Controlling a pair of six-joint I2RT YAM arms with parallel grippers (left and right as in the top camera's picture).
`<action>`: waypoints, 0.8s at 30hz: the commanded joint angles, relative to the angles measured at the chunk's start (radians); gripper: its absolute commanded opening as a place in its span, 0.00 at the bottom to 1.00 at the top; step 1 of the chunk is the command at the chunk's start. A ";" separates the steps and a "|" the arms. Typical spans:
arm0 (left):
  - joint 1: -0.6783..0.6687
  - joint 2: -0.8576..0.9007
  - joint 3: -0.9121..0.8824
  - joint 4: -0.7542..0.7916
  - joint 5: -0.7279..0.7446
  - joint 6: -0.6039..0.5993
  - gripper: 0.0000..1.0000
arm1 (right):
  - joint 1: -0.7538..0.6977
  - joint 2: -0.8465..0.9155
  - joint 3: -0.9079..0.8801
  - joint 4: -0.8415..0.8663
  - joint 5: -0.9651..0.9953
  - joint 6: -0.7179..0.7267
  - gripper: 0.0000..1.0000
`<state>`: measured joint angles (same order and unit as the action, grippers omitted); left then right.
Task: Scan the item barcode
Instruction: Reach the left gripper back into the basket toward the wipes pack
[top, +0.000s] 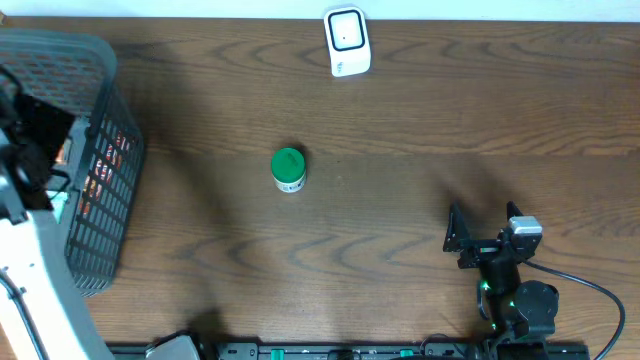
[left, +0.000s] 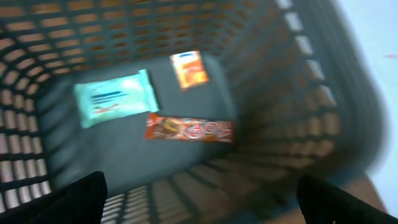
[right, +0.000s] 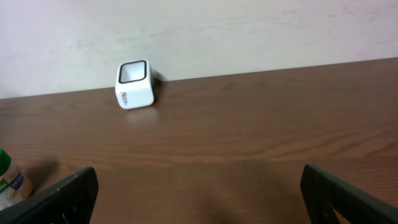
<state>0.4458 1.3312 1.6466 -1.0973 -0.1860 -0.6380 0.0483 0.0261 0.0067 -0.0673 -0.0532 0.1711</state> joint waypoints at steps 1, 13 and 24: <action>0.058 0.049 -0.008 -0.018 -0.005 -0.016 0.98 | 0.006 0.000 -0.001 -0.004 -0.005 -0.015 0.99; 0.090 0.349 -0.008 -0.039 -0.027 -0.016 0.98 | 0.006 0.000 -0.001 -0.004 -0.005 -0.015 0.99; 0.142 0.570 -0.008 0.003 -0.105 0.124 0.98 | 0.006 0.000 -0.001 -0.004 -0.005 -0.015 0.99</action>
<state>0.5621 1.8774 1.6459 -1.0927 -0.2501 -0.5781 0.0483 0.0261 0.0067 -0.0673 -0.0532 0.1711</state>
